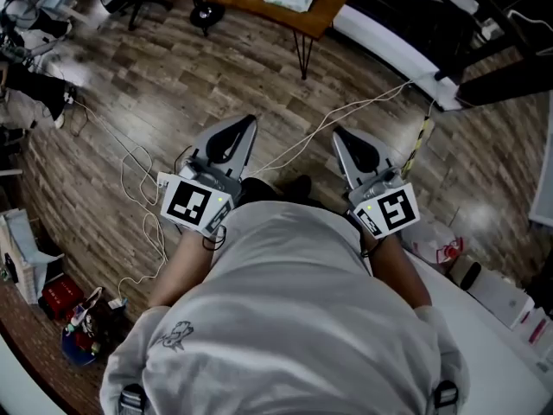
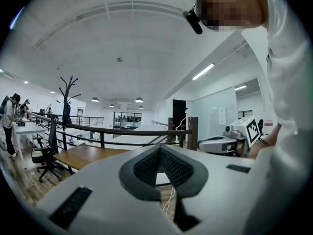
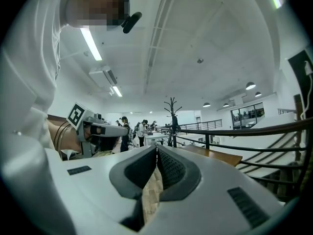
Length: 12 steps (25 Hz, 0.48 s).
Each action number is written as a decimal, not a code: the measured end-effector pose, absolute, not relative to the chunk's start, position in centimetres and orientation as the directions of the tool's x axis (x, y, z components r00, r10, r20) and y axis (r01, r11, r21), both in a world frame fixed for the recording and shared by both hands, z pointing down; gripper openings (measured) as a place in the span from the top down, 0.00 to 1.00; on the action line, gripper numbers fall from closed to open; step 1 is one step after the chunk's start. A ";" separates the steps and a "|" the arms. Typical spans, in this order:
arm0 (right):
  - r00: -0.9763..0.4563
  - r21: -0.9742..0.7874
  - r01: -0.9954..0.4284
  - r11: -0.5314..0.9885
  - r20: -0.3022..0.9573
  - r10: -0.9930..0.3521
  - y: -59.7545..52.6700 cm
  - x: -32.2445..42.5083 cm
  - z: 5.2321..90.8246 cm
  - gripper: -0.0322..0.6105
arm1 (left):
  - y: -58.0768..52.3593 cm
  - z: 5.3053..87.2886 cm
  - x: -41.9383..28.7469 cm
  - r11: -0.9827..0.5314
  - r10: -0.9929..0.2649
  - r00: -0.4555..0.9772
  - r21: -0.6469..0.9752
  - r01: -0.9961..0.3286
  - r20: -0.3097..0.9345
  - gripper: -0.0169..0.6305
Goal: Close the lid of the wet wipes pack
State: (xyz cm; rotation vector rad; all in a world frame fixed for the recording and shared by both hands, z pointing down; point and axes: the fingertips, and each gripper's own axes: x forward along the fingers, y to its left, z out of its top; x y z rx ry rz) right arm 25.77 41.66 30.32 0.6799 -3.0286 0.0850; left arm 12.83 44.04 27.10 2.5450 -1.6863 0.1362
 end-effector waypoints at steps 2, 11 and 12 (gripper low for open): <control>-0.904 -0.047 -0.428 0.903 0.048 -0.425 40.4 25.8 30.4 0.90 | 43.0 27.1 13.0 -0.387 -0.915 0.387 0.023 -0.922 0.118 0.96; -0.899 -0.047 -0.436 0.899 0.049 -0.434 36.8 24.1 29.9 0.90 | 39.3 26.8 11.3 -0.392 -0.913 0.394 0.032 -0.919 0.104 0.96; -0.898 -0.044 -0.438 0.898 0.049 -0.436 36.4 23.9 29.9 0.90 | 38.8 26.8 11.1 -0.397 -0.912 0.398 0.034 -0.917 0.102 0.96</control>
